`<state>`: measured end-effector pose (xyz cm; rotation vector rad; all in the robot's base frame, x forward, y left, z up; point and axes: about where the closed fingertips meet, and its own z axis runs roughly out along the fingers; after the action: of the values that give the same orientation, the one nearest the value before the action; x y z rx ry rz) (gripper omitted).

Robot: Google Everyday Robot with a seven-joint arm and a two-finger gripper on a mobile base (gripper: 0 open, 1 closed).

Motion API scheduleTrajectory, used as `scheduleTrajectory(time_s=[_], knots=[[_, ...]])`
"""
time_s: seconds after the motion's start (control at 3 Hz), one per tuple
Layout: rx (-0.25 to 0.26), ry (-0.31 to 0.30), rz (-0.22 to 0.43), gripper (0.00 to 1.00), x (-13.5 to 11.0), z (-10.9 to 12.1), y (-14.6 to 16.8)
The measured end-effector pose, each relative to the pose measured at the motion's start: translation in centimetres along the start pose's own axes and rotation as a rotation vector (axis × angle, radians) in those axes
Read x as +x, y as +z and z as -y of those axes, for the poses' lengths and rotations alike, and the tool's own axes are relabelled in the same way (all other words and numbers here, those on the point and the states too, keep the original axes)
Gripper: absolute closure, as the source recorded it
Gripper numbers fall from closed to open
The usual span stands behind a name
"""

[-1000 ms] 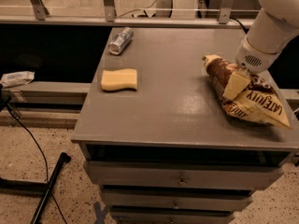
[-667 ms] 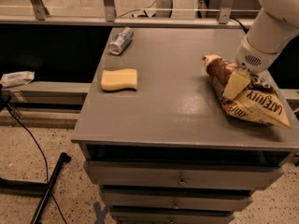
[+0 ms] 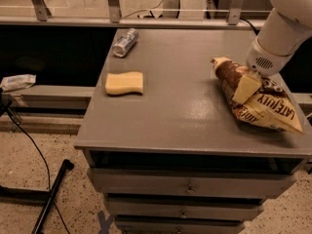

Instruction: Move brown chip bag near sponge

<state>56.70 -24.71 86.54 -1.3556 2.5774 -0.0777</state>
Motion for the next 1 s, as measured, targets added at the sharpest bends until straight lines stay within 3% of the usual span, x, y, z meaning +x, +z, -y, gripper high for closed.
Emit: scheduleTrajectory(time_s=[0.33,0.67,1.0], knots=[[0.005,-0.005,0.003,1.00,-0.3,0.2,-0.4],[0.071,-0.067,0.041,1.00,-3.9,2.1,-5.0],[0.166,-0.165,0.089,1.00,-9.2,4.6,-11.6]])
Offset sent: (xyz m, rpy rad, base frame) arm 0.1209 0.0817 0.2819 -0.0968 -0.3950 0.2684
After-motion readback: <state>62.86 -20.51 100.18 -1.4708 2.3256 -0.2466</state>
